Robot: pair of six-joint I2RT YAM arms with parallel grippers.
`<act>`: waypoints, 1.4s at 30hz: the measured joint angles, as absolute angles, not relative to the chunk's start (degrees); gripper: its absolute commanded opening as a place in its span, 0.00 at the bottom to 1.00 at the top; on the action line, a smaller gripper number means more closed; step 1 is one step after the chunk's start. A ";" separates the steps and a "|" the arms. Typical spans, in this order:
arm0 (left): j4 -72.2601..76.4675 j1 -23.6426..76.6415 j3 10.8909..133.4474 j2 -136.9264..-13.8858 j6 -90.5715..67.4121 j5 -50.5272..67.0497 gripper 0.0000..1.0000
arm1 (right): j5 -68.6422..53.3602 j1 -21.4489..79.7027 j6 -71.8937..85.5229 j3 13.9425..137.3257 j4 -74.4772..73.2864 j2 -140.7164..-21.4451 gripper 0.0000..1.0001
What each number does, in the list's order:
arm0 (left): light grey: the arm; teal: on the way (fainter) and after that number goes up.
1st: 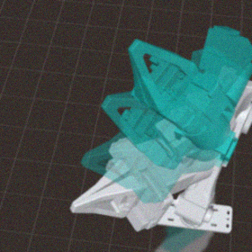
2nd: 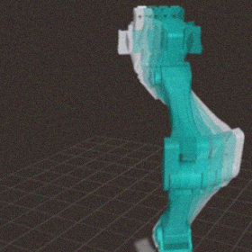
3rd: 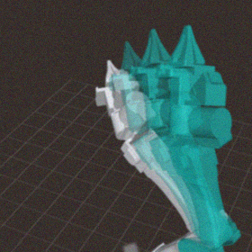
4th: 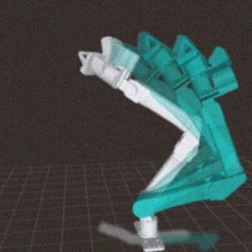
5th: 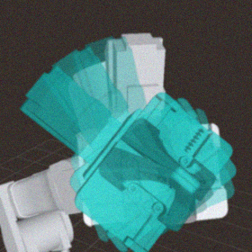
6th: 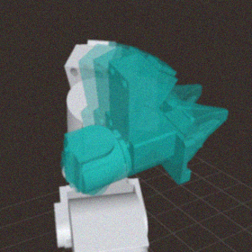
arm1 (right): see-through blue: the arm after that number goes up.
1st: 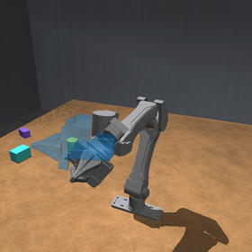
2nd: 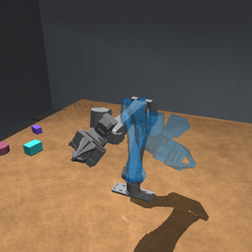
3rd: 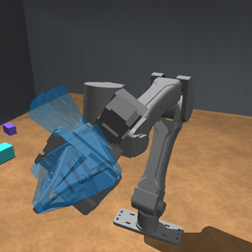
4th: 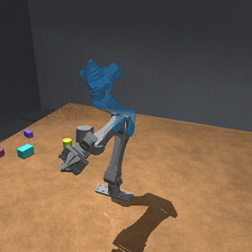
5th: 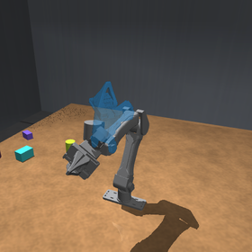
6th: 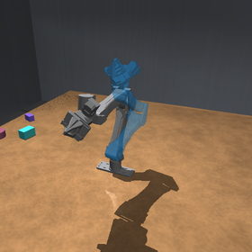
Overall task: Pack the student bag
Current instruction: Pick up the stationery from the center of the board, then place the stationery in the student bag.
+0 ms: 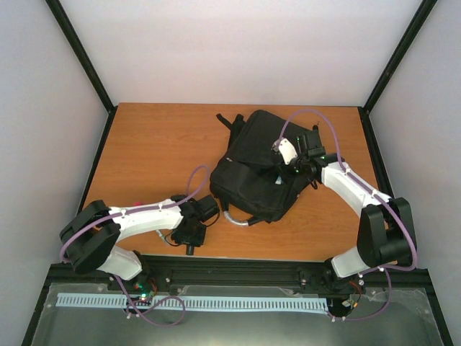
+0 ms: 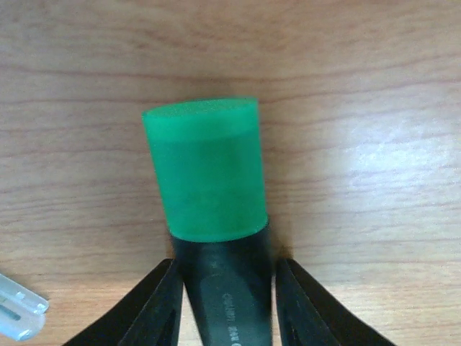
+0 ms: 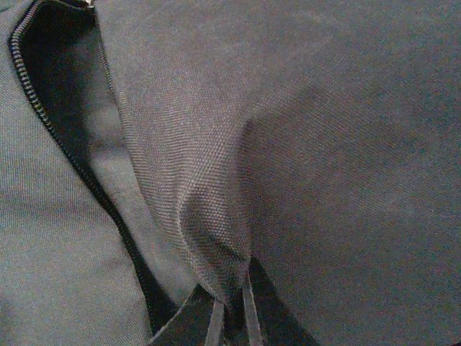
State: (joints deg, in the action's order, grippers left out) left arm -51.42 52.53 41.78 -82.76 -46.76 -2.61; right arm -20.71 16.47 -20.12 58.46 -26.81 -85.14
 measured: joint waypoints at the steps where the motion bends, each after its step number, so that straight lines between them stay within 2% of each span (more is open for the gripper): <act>1: -50.85 52.58 41.74 -82.76 -46.57 -2.20 0.30 | -20.82 16.47 -20.12 58.46 -26.83 -85.25 0.03; 6: -50.24 52.80 41.74 -82.59 -46.72 -1.43 0.20 | -21.06 16.47 -20.12 58.46 -26.83 -85.49 0.03; 11: -51.86 52.86 43.13 -81.97 -46.54 -1.26 0.17 | -21.08 16.47 -20.12 58.46 -26.83 -85.49 0.03; 16: -53.56 52.90 50.28 -77.34 -44.84 0.56 0.15 | -21.12 16.45 -20.10 58.46 -26.83 -85.49 0.03; 22: -48.03 52.90 61.08 -74.63 -39.94 7.01 0.12 | -21.04 16.40 -20.10 58.46 -26.87 -84.71 0.03; 33: -38.37 53.06 81.03 -97.43 -32.91 12.29 0.07 | -20.56 16.40 -20.10 58.43 -28.38 -80.60 0.03; 42: -38.52 51.64 89.93 -111.42 -31.38 11.46 0.06 | -20.60 16.40 -20.14 58.33 -28.58 -79.90 0.03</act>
